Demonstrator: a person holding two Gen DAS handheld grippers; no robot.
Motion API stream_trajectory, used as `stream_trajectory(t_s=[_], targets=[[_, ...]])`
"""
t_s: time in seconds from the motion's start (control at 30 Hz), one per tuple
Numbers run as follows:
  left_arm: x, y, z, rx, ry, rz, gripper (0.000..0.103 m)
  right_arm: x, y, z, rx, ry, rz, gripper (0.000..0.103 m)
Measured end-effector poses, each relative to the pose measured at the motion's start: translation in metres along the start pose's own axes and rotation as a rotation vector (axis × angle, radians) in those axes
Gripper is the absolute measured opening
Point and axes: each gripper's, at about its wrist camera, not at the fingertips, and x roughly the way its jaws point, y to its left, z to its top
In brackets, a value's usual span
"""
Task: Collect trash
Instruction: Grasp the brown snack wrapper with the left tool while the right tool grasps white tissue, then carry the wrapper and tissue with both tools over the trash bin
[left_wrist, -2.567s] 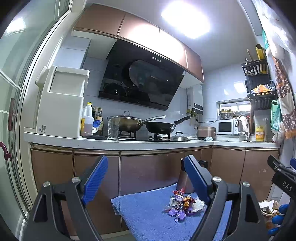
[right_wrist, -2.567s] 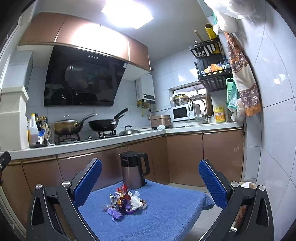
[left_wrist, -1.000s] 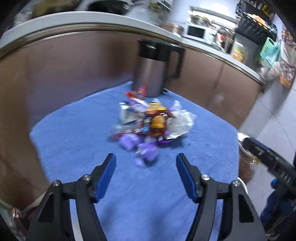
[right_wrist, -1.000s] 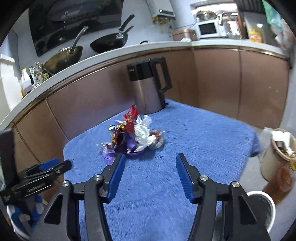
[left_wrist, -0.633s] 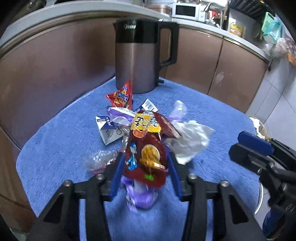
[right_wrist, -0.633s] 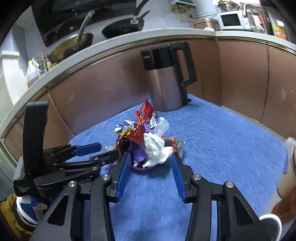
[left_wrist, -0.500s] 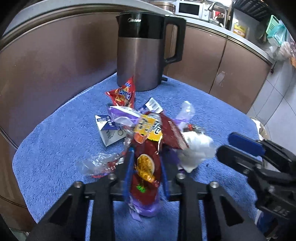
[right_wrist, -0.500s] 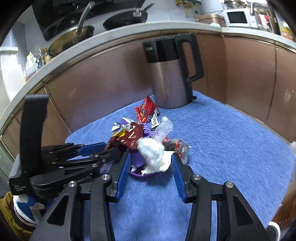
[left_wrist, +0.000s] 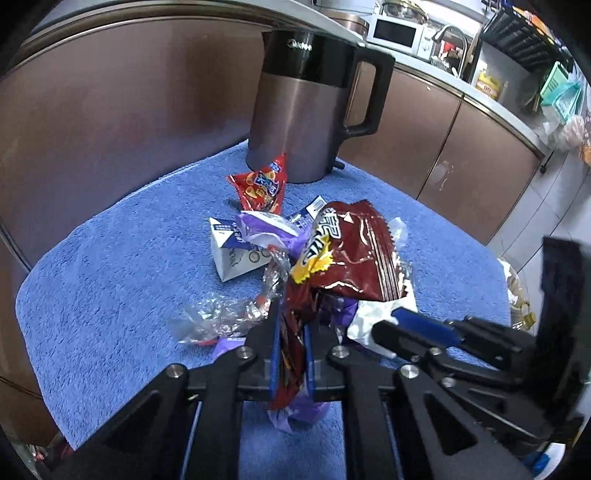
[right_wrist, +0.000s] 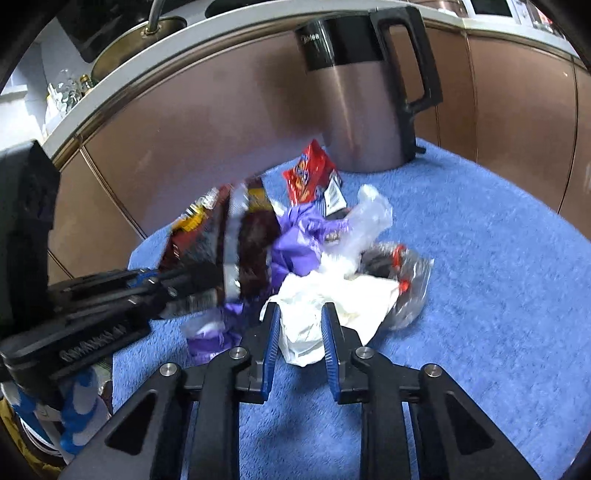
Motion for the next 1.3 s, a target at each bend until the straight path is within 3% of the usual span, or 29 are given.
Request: stream_trajectory(t_s=[0.3,0.4,0.57,0.77,1.03,1.2,1.3], targets=[[-0.039,0.007,-0.010,-0.017,-0.049,0.015,0.010,0.021,0.001,-0.005,0.001,0.032,-0.035,0.026],[-0.053,0.009,-0.016,-0.026,-0.058,0.020,0.010,0.022,-0.002,-0.002,0.011,0.027,-0.034,0.009],[-0.081,0.009,-0.025,-0.030,-0.079,0.022,0.009,-0.001,-0.002,-0.006,0.041,-0.010,0.008,0.005],[-0.120,0.000,-0.033,-0.027,-0.132,0.012,0.009,-0.058,0.015,-0.010,0.022,-0.113,0.036,0.005],[-0.176,-0.035,-0.045,0.026,-0.220,-0.059,0.009,-0.177,0.026,-0.042,0.052,-0.292,0.046,0.005],[-0.198,-0.079,-0.048,0.100,-0.250,-0.131,0.009,-0.257,0.017,-0.071,0.078,-0.410,-0.041,0.005],[-0.205,-0.113,-0.049,0.158,-0.254,-0.184,0.009,-0.305,0.005,-0.093,0.098,-0.480,-0.161,0.005]])
